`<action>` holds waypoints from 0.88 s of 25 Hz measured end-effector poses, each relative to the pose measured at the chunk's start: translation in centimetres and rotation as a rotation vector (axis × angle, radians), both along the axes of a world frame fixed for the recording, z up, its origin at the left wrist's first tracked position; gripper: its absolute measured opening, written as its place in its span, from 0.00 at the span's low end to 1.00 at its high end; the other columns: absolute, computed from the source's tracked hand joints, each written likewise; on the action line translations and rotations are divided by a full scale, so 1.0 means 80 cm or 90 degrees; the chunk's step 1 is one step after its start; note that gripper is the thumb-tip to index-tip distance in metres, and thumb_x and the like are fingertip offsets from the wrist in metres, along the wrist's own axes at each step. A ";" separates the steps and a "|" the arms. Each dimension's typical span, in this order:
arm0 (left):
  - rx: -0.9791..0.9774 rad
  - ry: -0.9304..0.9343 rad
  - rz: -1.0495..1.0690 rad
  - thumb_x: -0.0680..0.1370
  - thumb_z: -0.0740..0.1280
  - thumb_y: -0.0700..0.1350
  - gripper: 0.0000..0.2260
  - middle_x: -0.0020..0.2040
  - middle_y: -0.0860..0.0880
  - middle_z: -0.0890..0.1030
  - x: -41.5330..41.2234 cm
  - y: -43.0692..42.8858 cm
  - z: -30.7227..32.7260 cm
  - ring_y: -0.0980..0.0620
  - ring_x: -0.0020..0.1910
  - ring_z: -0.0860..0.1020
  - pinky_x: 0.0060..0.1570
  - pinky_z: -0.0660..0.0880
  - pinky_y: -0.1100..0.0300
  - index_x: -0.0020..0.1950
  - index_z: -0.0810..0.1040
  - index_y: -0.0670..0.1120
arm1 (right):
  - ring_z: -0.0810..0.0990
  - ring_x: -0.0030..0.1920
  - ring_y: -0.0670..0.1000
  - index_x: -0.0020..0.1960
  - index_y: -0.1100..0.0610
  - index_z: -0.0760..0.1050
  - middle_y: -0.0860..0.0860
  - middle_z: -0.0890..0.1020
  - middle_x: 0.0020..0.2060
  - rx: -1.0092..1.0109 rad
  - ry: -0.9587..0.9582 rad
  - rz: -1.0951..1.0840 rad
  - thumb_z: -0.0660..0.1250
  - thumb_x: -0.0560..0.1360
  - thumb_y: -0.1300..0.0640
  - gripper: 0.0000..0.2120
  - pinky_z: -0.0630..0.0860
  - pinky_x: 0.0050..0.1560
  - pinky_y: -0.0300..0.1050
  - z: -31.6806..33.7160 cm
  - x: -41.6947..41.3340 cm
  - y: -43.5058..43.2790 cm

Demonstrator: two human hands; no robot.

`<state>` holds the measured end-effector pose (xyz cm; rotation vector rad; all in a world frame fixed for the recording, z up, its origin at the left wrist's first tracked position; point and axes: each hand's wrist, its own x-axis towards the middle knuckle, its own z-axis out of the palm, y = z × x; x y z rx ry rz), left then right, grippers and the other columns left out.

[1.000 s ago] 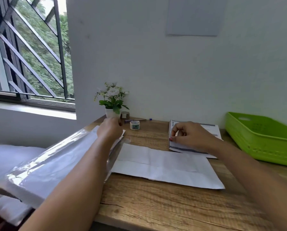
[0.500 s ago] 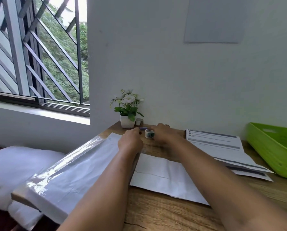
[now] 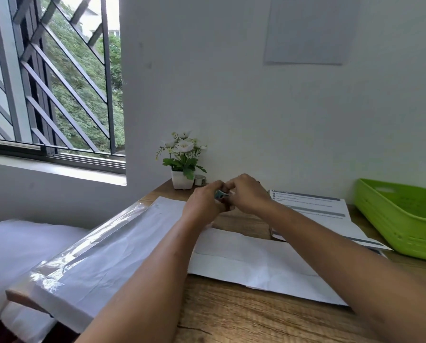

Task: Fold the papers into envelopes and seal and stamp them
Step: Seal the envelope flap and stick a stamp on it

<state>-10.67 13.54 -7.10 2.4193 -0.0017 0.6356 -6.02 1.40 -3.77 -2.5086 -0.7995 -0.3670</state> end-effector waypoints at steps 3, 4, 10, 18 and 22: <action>-0.041 -0.013 -0.092 0.70 0.73 0.51 0.10 0.36 0.53 0.76 -0.004 -0.021 0.009 0.53 0.37 0.74 0.36 0.69 0.57 0.43 0.75 0.49 | 0.80 0.49 0.50 0.47 0.52 0.82 0.51 0.82 0.48 0.125 0.061 0.018 0.72 0.71 0.51 0.07 0.77 0.50 0.47 0.015 -0.024 -0.044; -0.058 0.001 -0.121 0.70 0.74 0.51 0.10 0.33 0.54 0.75 -0.006 -0.027 0.011 0.54 0.34 0.72 0.34 0.67 0.59 0.41 0.75 0.49 | 0.80 0.48 0.49 0.48 0.52 0.81 0.50 0.82 0.47 0.170 0.078 0.017 0.72 0.71 0.50 0.08 0.77 0.49 0.45 0.017 -0.031 -0.061; -0.076 0.057 -0.187 0.67 0.77 0.51 0.08 0.32 0.54 0.76 -0.016 -0.053 0.009 0.56 0.32 0.71 0.34 0.66 0.62 0.39 0.81 0.49 | 0.82 0.50 0.54 0.47 0.50 0.80 0.53 0.83 0.43 0.341 0.158 0.054 0.71 0.73 0.57 0.04 0.81 0.52 0.53 -0.009 -0.054 -0.121; -0.112 0.063 -0.192 0.69 0.74 0.54 0.16 0.32 0.51 0.74 -0.023 -0.061 0.004 0.55 0.32 0.69 0.35 0.65 0.59 0.39 0.80 0.42 | 0.83 0.44 0.53 0.45 0.54 0.79 0.51 0.80 0.32 0.356 0.102 0.048 0.70 0.70 0.68 0.10 0.81 0.51 0.55 -0.010 -0.057 -0.120; -0.134 0.073 -0.176 0.71 0.73 0.54 0.13 0.32 0.51 0.73 -0.024 -0.064 0.007 0.55 0.32 0.68 0.34 0.63 0.59 0.40 0.81 0.44 | 0.83 0.45 0.55 0.43 0.52 0.78 0.53 0.80 0.34 0.341 0.084 0.013 0.72 0.69 0.67 0.11 0.81 0.50 0.55 -0.008 -0.050 -0.124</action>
